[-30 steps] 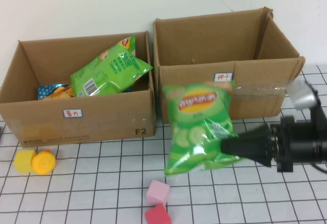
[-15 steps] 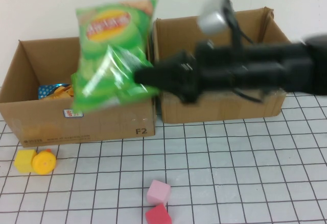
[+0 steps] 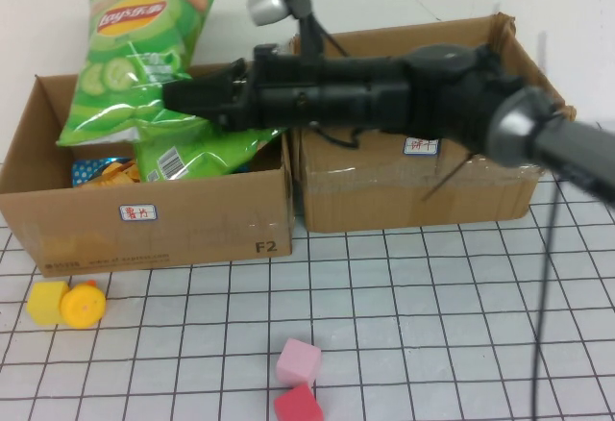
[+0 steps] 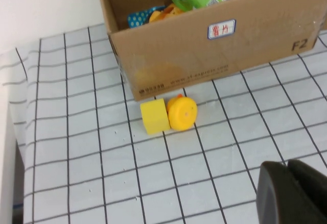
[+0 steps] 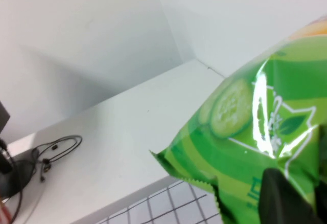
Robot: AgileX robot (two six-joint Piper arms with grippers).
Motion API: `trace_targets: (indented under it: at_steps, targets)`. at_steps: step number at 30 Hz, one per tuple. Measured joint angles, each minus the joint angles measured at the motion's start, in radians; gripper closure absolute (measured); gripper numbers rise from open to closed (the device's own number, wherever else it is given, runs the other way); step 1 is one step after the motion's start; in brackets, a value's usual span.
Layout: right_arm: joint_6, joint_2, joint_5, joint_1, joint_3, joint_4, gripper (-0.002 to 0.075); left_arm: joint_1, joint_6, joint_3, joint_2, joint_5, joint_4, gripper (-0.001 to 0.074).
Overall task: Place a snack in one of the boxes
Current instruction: Place the potato chip in the potato chip box
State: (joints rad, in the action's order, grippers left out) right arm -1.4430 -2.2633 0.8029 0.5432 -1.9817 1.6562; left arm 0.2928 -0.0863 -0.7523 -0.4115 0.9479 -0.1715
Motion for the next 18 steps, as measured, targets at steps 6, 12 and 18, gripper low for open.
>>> trace_targets:
  at_steps: [6, 12, 18]
  targets:
    - [0.013, -0.135, -0.040, 0.022, -0.171, -0.002, 0.0719, 0.000, -0.008, 0.000, 0.000, 0.020, 0.016, 0.0736]
    - [0.007, -0.197, -0.117, 0.038, -0.226, -0.003, 0.0719, 0.000, -0.016, 0.000, 0.000, 0.025, 0.027, 0.0736]
    - [0.005, -0.223, -0.179, 0.042, -0.233, -0.027, 0.0512, 0.000, -0.016, 0.000, 0.000, 0.025, 0.043, 0.0736]
